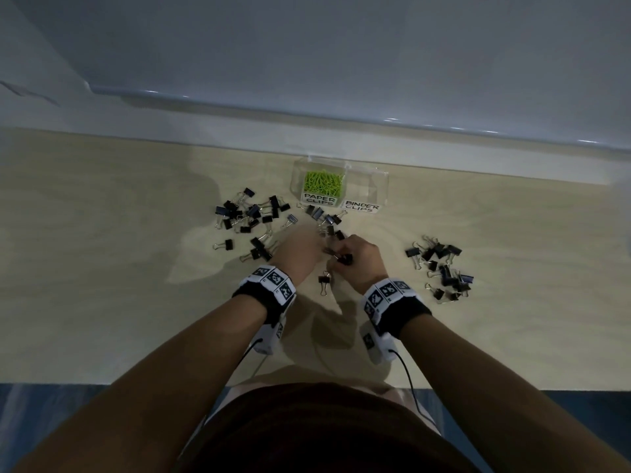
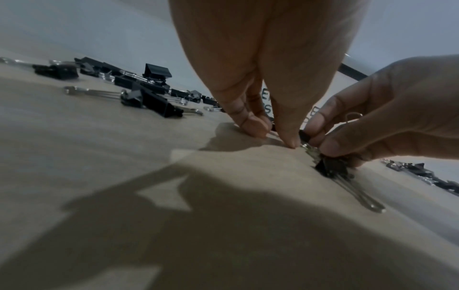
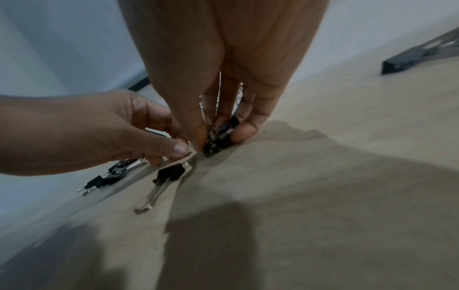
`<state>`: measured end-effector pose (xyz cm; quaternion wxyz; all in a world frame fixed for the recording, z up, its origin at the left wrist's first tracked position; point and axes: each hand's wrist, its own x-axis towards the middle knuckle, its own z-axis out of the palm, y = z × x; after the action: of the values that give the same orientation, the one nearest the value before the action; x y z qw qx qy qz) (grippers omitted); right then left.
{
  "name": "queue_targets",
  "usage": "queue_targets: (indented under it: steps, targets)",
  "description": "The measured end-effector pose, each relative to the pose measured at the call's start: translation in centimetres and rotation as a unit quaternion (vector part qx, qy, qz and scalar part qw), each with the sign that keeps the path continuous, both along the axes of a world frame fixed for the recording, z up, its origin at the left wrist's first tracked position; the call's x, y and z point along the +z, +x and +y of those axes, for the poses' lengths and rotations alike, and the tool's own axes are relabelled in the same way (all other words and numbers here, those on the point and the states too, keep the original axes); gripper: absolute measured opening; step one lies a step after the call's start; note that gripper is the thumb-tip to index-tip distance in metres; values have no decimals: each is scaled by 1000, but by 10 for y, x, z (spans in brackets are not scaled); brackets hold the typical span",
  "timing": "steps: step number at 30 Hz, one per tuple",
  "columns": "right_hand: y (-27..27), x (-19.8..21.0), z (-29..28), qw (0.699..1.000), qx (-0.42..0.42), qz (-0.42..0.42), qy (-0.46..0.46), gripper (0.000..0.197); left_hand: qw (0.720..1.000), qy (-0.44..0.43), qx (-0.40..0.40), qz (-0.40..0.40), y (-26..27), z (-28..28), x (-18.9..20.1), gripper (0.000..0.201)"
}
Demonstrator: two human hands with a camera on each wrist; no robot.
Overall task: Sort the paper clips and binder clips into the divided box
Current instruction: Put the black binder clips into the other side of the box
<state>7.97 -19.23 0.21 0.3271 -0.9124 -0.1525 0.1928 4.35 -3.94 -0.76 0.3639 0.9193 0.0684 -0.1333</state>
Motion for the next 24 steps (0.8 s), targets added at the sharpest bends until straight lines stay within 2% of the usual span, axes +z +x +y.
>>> queue_targets:
  steps: [6, 10, 15, 18, 21, 24]
  targets:
    - [-2, 1, -8, 998, -39, 38, 8, 19, 1000, 8, -13, -26, 0, -10, -1, 13]
    - [0, 2, -6, 999, -31, 37, -14, 17, 999, 5, -3, -44, -2, -12, -1, 10]
    - [0, 0, -3, 999, -16, 20, -18, 11, 996, -67, 43, -46, -4, -12, 5, 9]
    - [-3, 0, -4, 999, 22, -19, -15, 8, 992, -92, 69, -42, -6, -11, 8, 9]
    - [-5, 0, -4, 998, 34, -56, 0, 12, 992, -100, 65, -44, -7, -9, 10, 7]
    - [-4, 2, -4, 998, 20, -58, 9, 13, 990, -107, 58, -70, -3, -6, 15, 8]
